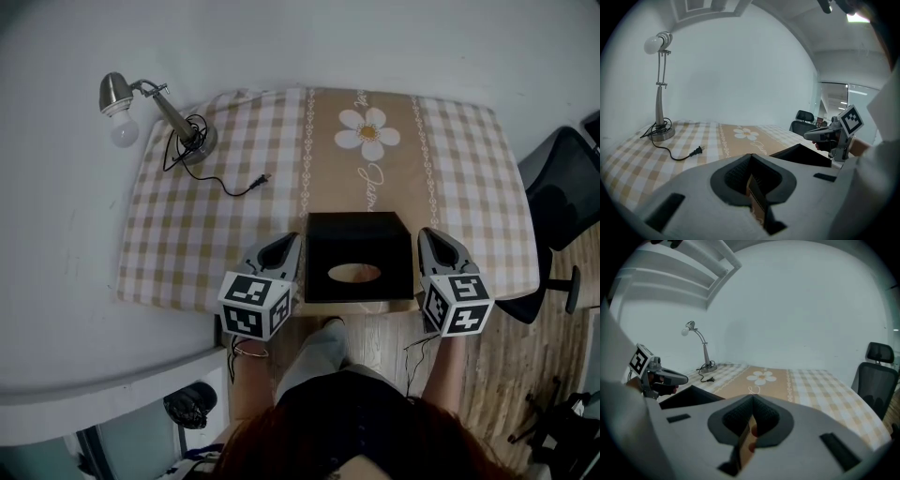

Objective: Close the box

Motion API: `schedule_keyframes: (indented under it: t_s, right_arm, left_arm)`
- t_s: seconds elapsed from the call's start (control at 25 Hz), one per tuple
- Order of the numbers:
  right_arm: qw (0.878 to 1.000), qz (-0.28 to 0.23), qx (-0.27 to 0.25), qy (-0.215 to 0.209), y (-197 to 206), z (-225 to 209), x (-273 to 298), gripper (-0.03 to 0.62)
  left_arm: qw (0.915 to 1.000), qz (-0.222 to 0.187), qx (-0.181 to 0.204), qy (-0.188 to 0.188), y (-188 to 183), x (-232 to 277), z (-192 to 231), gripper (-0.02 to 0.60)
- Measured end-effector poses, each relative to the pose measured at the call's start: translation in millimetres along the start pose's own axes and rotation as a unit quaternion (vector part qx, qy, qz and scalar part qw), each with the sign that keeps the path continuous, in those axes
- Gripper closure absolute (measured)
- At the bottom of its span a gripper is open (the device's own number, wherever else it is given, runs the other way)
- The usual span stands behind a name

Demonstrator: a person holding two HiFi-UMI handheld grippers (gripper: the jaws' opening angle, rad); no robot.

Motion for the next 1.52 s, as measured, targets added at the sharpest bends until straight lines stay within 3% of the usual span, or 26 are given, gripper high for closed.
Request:
schedule_keyframes:
  t_s: [0.6, 0.96, 1.52]
  right_arm:
    - [0.997, 0.068, -0.005, -0.040, 42.9, -14.7, 23.2, 0.577]
    - [0.992, 0.087, 0.048, -0.079, 56.0, -12.3, 36.2, 0.577]
    - [0.986, 0.092, 0.087, -0.109, 61.7, -15.5, 54.0, 0.577]
  left_arm:
    - [0.9969, 0.069, -0.036, 0.012, 36.4, 22.3, 13.1, 0.554]
    - [0.9940, 0.093, -0.052, 0.024, 48.2, 34.2, 16.3, 0.554]
    - [0.9917, 0.108, -0.062, 0.034, 52.8, 51.6, 22.8, 0.554]
Point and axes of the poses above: the fingertips, and each gripper's own axes: x forward along the fingers, z to its left, y out of its underside, the point moved 4 cm from there along -x, backward along the fingers, and after that the axes turned 14 degrees about -z, right-handed, at the moved point
